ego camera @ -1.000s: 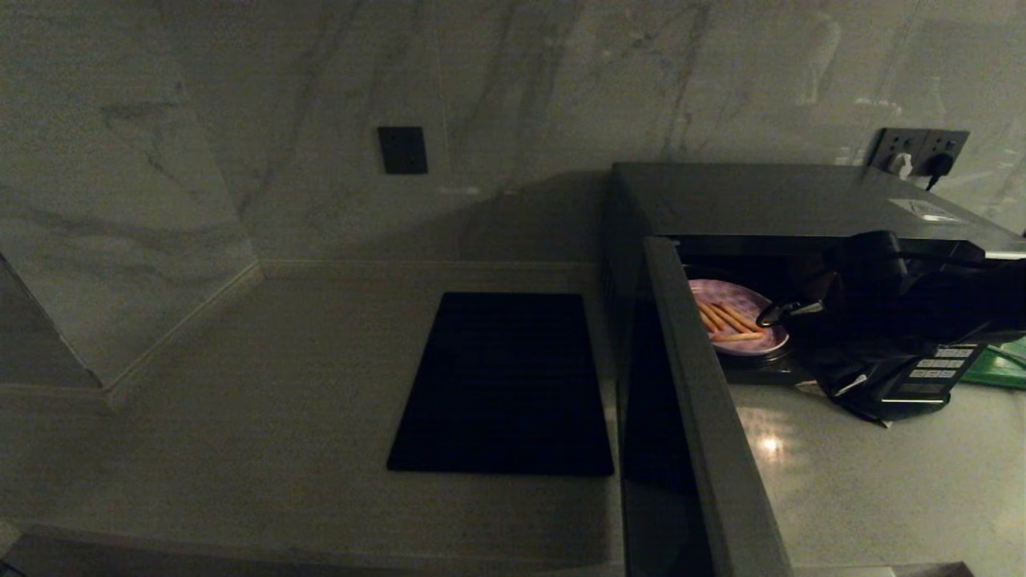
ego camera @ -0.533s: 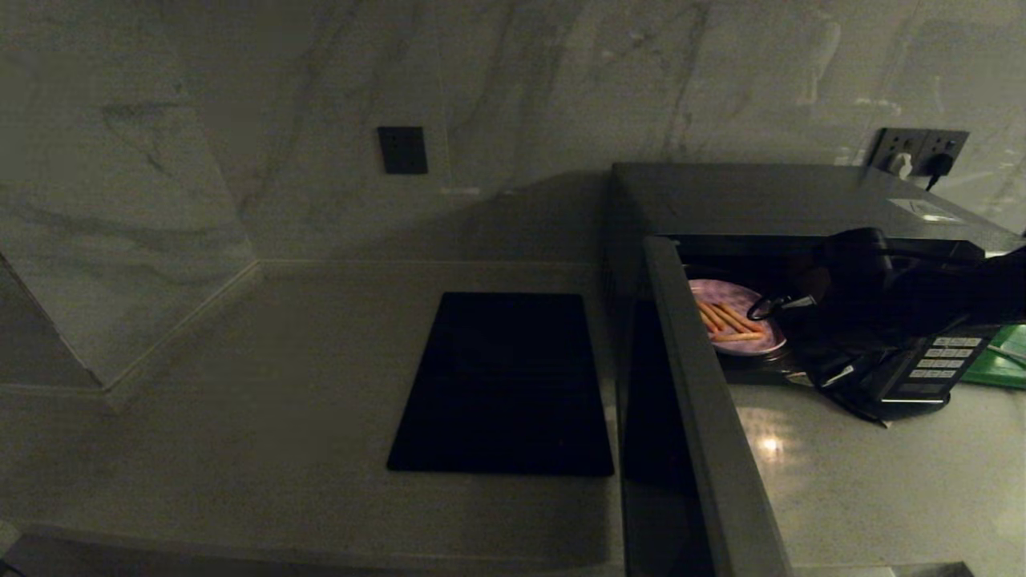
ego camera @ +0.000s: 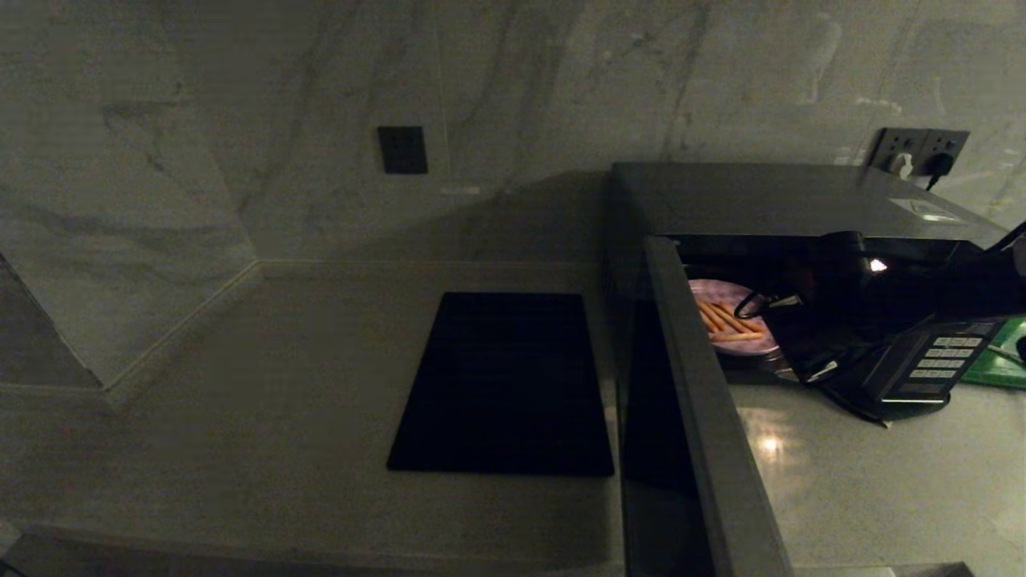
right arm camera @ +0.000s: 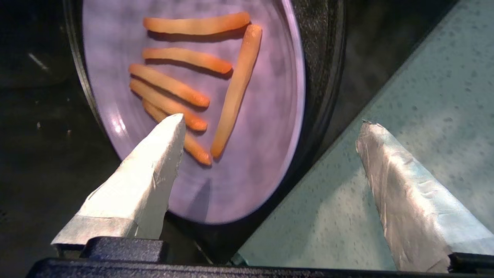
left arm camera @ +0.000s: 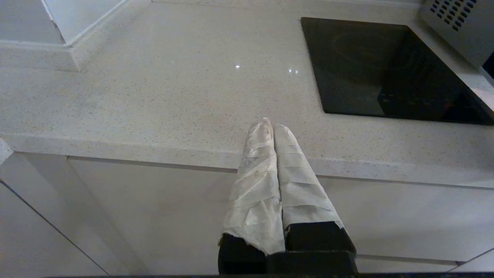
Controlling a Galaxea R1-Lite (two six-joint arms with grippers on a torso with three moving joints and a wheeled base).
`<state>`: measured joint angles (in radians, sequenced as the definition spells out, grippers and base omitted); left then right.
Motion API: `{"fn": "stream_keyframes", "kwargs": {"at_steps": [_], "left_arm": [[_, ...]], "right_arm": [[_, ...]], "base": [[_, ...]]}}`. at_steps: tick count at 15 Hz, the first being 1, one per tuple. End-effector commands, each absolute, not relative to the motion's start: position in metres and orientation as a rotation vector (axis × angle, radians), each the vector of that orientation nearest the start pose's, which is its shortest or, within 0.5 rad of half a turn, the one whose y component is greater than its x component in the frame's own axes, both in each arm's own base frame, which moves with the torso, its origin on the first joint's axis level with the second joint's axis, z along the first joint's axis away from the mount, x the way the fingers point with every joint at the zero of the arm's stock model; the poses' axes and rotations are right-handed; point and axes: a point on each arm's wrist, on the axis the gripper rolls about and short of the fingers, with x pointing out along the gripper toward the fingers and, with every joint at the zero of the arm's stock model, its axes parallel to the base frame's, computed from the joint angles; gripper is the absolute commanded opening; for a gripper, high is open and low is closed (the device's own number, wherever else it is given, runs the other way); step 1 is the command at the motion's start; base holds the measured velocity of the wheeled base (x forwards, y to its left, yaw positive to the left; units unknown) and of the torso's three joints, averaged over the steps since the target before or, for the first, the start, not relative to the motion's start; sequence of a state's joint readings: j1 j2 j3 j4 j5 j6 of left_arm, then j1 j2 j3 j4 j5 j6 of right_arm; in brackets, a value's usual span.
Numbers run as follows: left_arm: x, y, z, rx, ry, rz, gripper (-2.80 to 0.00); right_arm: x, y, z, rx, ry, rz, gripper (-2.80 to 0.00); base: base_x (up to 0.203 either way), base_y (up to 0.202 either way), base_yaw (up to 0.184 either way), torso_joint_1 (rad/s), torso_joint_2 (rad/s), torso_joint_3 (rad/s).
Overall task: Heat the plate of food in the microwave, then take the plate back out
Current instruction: Take the plate out of the microwave
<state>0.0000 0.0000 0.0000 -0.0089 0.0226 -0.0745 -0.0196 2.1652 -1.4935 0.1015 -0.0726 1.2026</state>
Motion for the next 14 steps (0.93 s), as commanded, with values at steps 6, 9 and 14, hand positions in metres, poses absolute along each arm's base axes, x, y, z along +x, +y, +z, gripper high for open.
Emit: {"fn": "stream_keyframes", "kwargs": {"at_steps": [6,9,14], "left_arm": [[-0.0227,0.0005,0.0765,-0.075,-0.009,0.023,-2.80],[-0.0227,0.0005,0.0765,-0.075,-0.009,0.023,-2.80],[-0.0228,0.0005,0.0764,-0.075,-0.010,0.023,-2.80]], "right_arm": [[0.4297,-0.0097,0.1171,1.104,0.622,-0.576,0.00],[0.4302,-0.0078,0.1161,1.095,0.622,-0.580,0.00],[0.4339,-0.0073,0.1116,1.091,0.628,-0.585,0.00]], "base": [[0.000,0.000,0.000,0.000,0.00,0.000],[0.000,0.000,0.000,0.000,0.00,0.000],[0.000,0.000,0.000,0.000,0.00,0.000]]}}
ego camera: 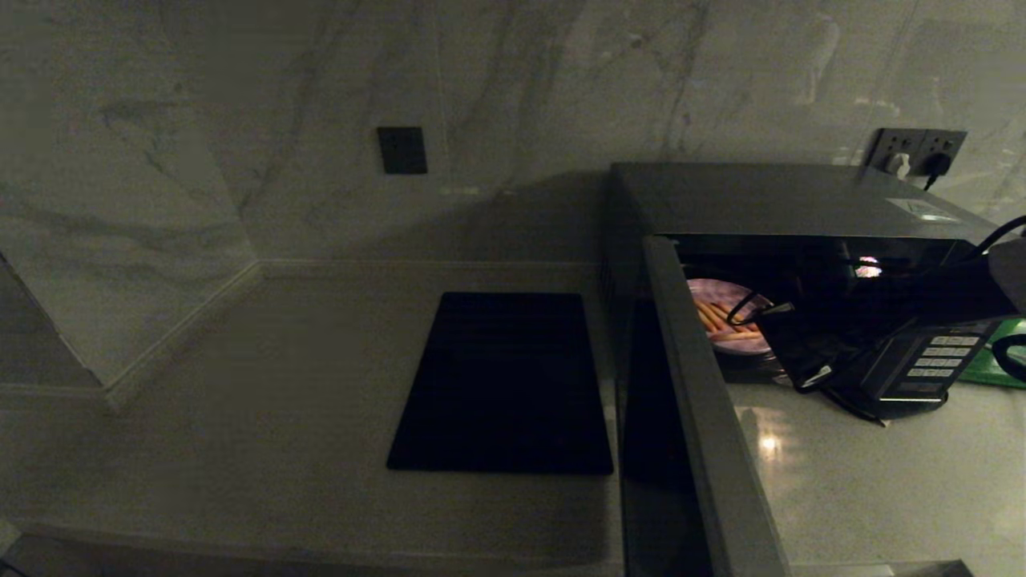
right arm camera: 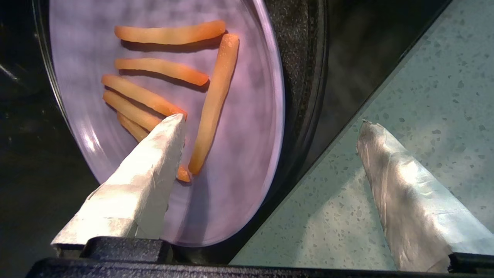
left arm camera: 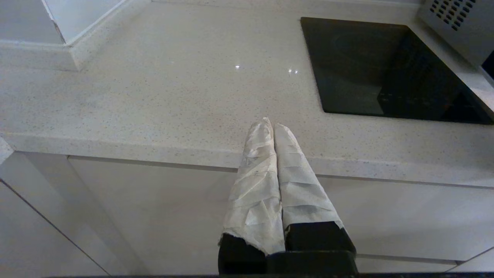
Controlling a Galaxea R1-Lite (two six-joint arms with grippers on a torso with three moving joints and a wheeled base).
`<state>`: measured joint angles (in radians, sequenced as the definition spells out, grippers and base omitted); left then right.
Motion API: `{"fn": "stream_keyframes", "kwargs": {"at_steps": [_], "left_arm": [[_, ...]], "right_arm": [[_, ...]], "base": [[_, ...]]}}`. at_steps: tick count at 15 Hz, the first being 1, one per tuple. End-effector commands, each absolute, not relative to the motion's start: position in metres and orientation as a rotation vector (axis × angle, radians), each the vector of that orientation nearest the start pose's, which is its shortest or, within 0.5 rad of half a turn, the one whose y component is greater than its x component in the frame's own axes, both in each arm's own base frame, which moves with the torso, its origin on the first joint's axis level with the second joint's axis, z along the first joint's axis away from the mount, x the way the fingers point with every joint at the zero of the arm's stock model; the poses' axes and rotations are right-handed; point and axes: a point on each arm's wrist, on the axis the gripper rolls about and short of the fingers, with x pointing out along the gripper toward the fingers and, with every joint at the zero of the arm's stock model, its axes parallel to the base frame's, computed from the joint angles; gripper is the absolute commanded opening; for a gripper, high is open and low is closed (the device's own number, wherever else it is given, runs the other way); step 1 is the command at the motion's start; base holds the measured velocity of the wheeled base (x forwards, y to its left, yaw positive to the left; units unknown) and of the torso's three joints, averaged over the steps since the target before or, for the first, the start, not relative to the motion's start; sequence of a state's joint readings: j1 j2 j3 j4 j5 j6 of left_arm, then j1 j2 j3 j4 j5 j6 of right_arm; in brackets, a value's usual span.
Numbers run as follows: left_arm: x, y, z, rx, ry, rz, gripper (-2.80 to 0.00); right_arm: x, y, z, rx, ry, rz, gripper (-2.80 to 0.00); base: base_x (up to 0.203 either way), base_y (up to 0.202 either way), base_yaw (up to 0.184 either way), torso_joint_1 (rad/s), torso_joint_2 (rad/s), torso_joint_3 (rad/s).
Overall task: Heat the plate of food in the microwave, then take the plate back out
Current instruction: Take the plate out of the microwave
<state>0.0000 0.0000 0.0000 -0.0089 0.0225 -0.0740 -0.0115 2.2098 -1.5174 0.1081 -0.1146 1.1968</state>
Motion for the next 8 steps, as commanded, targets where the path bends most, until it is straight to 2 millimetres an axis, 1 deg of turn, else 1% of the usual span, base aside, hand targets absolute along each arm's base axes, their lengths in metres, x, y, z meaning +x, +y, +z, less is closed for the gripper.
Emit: {"fn": "stream_keyframes", "kwargs": {"at_steps": [1,8], "left_arm": [[-0.0227,0.0005,0.0765,-0.075,-0.009,0.023,-2.80],[-0.0227,0.0005,0.0765,-0.075,-0.009,0.023,-2.80]], "right_arm": [[0.4339,-0.0060,0.1106,1.087,0.630,-0.587,0.00],[0.4288,-0.0050,0.1052,1.074,0.656,-0.618,0.00]], "base": [[0.000,0.000,0.000,0.000,0.00,0.000],[0.000,0.000,0.000,0.000,0.00,0.000]]}}
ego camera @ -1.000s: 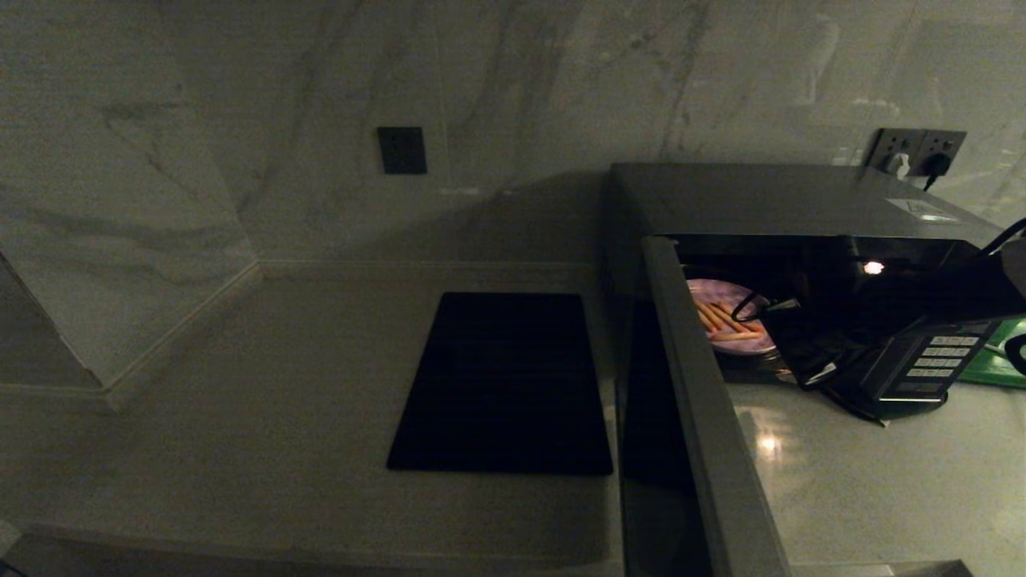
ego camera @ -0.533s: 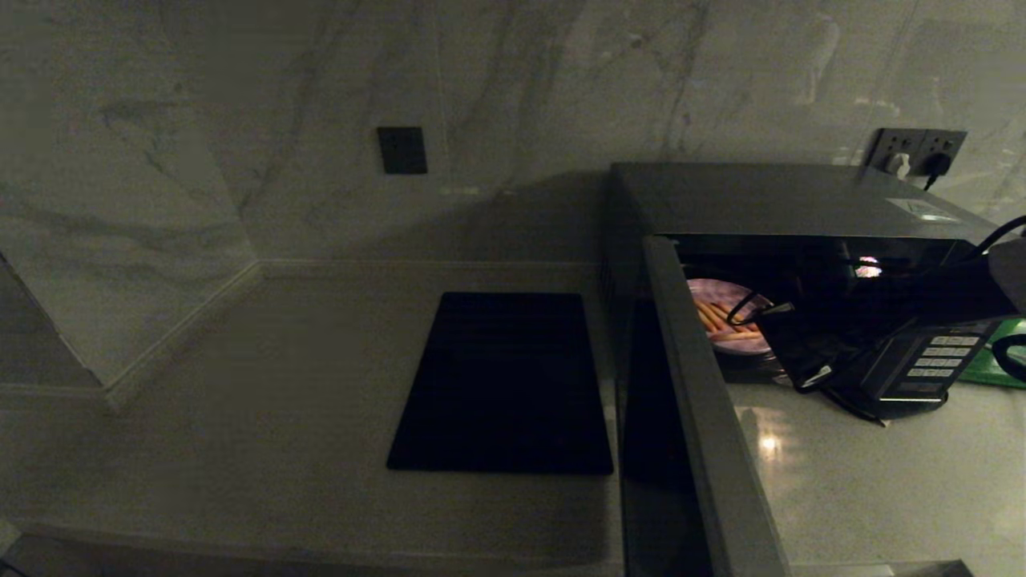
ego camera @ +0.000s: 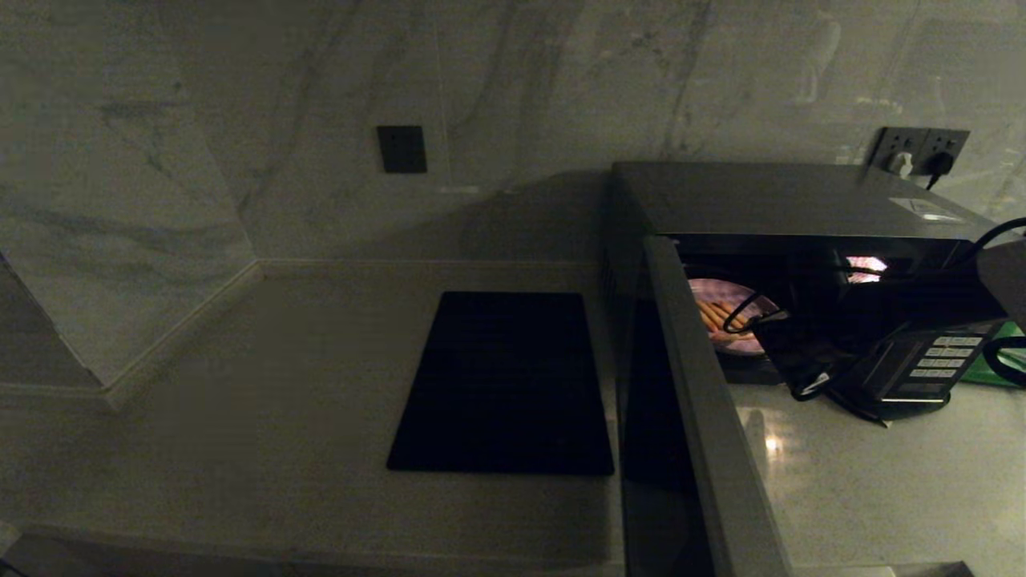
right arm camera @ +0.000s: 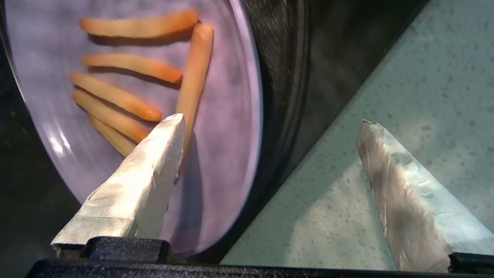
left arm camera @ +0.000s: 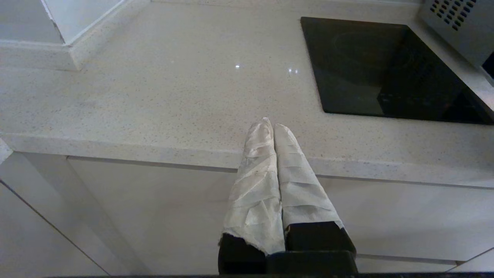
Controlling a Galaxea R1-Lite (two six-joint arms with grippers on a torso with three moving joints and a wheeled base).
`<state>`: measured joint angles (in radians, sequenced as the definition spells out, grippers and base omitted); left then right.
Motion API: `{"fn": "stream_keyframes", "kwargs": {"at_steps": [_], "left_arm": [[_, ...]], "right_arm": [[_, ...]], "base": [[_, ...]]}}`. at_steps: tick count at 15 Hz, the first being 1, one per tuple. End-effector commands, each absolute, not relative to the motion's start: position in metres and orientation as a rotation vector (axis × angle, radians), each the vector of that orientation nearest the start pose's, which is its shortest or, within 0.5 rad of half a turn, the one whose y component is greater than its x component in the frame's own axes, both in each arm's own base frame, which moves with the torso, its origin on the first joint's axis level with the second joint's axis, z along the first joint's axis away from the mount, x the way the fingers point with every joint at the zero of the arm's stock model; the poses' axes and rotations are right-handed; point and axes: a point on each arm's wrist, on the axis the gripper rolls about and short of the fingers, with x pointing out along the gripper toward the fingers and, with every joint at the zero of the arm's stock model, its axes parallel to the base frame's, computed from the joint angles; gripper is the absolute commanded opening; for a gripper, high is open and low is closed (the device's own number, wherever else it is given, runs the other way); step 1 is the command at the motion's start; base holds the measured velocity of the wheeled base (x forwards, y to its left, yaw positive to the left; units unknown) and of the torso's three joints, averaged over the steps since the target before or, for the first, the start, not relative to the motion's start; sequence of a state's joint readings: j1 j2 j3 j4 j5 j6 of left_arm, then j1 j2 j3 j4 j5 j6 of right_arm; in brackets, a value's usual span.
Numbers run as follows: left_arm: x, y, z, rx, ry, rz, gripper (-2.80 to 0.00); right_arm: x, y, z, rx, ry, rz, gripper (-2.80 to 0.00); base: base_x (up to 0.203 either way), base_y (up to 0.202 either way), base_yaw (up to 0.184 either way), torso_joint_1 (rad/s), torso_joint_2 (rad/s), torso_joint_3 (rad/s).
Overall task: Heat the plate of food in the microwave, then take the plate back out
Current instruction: Take the plate out of the microwave
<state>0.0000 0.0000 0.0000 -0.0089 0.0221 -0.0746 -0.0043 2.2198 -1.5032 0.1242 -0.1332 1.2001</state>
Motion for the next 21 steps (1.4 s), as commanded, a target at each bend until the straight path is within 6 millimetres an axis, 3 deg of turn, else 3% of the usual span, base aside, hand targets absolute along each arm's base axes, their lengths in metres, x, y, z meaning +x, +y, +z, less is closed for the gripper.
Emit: {"fn": "stream_keyframes", "kwargs": {"at_steps": [1,21], "left_arm": [[-0.023,0.001,0.076,-0.075,-0.010,0.023,-2.80],[-0.023,0.001,0.076,-0.075,-0.010,0.023,-2.80]], "right_arm": [[0.428,-0.004,0.105,1.073,0.658,-0.619,0.00],[0.413,-0.004,0.107,1.037,0.666,-0.685,0.00]], "base": [[0.000,0.000,0.000,0.000,0.00,0.000],[0.000,0.000,0.000,0.000,0.00,0.000]]}}
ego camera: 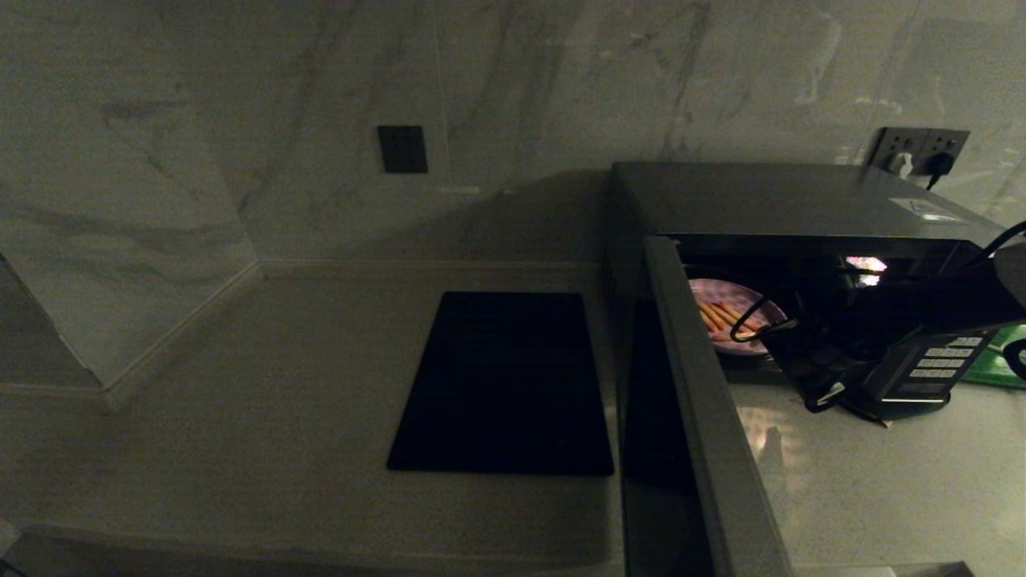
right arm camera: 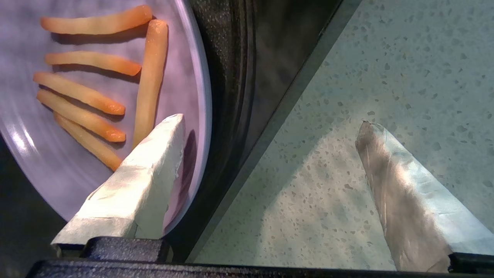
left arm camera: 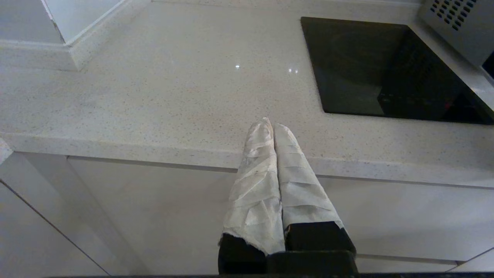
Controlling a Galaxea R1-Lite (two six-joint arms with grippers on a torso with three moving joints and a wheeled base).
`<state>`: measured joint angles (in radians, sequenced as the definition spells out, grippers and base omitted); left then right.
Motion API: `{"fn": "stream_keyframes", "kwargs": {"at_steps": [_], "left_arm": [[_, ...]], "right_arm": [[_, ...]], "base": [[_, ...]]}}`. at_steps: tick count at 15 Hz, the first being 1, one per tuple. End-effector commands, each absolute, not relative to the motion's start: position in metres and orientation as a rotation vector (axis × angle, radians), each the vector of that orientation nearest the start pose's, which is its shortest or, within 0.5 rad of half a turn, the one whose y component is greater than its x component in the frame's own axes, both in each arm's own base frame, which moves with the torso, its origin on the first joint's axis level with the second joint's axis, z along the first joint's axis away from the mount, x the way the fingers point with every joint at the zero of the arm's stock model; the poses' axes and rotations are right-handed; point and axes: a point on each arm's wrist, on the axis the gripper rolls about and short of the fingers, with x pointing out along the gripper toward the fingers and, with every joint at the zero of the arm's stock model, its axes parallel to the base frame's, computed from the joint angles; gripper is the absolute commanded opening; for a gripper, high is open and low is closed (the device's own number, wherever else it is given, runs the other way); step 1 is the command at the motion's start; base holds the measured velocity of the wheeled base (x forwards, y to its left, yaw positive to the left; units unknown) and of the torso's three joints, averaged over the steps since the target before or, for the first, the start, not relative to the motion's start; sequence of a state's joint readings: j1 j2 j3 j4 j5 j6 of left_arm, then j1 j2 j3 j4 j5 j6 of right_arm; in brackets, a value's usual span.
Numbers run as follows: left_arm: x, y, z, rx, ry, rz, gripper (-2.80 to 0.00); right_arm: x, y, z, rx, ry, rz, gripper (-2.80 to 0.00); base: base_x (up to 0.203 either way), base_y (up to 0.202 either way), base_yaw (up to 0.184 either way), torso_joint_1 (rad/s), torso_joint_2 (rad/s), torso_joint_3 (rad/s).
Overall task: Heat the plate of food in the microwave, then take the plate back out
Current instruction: Take the plate out of the microwave
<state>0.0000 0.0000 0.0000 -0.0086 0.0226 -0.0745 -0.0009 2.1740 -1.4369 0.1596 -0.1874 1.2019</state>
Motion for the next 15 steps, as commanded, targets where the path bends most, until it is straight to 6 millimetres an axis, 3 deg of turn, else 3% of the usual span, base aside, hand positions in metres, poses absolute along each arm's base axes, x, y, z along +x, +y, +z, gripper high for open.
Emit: {"fn": "stream_keyframes", "kwargs": {"at_steps": [1,15], "left_arm": [[-0.0227,0.0005,0.0765,-0.075,-0.009,0.023,-2.80],[-0.0227,0.0005,0.0764,-0.075,-0.009,0.023,-2.80]], "right_arm": [[0.4119,-0.0048,0.1068,1.037,0.668,-0.688,0.00],[0.4033,-0.0059,0.1035,1.003,0.674,-0.746,0.00]], "base": [[0.000,0.000,0.000,0.000,0.00,0.000],[0.000,0.000,0.000,0.000,0.00,0.000]]}}
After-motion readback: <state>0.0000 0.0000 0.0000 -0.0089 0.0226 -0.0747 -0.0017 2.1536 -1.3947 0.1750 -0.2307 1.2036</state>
